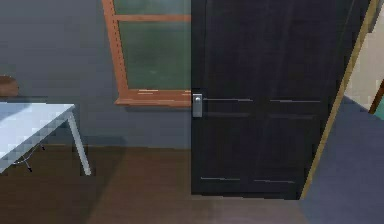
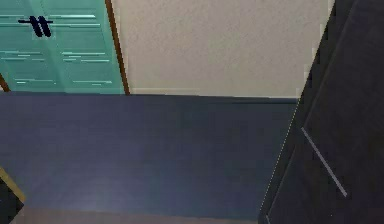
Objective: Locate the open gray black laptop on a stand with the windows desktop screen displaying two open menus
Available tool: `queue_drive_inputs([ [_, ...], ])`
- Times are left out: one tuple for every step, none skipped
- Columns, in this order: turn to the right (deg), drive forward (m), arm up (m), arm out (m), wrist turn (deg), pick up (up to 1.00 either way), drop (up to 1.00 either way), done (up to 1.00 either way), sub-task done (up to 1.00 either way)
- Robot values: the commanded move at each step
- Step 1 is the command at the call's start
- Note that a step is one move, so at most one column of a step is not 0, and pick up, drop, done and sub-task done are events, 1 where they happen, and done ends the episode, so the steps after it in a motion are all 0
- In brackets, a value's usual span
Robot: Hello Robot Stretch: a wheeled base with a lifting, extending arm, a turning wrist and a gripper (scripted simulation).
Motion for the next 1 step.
queue_drive_inputs([
  [3.0, 0.00, 0.00, 0.00, 0.0, 0.00, 0.00, 0.00, 0.00],
])
